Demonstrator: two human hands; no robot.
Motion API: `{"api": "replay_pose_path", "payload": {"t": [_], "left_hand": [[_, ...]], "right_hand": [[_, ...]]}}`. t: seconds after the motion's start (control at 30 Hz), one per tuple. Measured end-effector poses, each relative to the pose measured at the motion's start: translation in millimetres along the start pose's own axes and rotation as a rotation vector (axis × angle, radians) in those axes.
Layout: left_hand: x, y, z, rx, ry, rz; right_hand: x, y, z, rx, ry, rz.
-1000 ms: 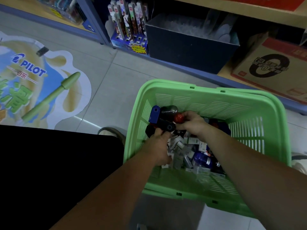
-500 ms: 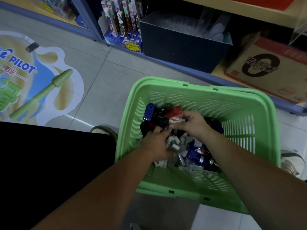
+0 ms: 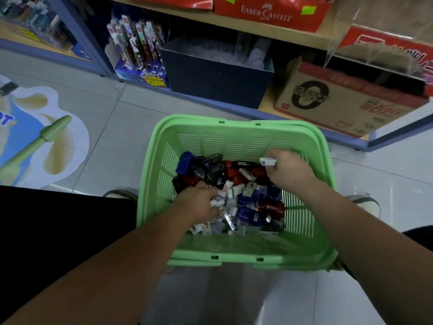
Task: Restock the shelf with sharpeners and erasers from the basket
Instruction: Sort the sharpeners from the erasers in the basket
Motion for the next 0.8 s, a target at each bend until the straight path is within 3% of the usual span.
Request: {"api": "replay_pose_path", "payload": {"t": [0.1, 0.23, 0.37, 0.5, 0.63, 0.73, 0.8], "left_hand": [[-3.3, 2.9, 5.0, 0.104, -0.061, -0.088], [-8.9, 13.4, 12.5, 0.129, -0.109, -0.050], [-14.0, 36.4, 15.9, 0.050, -0.117, 0.050], [-10.4, 72.0, 31.7, -0.328, 0.034, 0.167], [-9.0, 70.2, 74.4, -0.755, 0.092, -0.047], [-8.9, 75.7, 53.2, -0.497, 0.115, 0.032], [-15.4, 67.3, 24.6, -0.175, 0.159, 0.005]], "right_hand": [[-7.8, -7.1, 5.6, -0.011, 0.011, 0.038], [-22.9, -3.5, -2.8, 0.090, 0.073, 0.185], [-25.9, -13.5, -1.1, 0.383, -0.072, 0.016], [-23.3, 2.9, 3.7, 0.633, -0.187, 0.017], [-22.8, 19.3, 2.3, 0.613, -0.171, 0.054], [-28.0, 26.8, -7.7, 0.438, -0.064, 0.094], [-38.4, 14.6, -31.2, 0.375, 0.062, -0.039]]}}
Point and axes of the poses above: each hand's wrist, its own x-axis towards the middle knuckle, its own y-axis out of the back of the hand, z = x × y, the point moved 6 cm from there along x, towards the middle knuckle, and after that the axes turned 11 degrees about z, right-handed, at the moved point
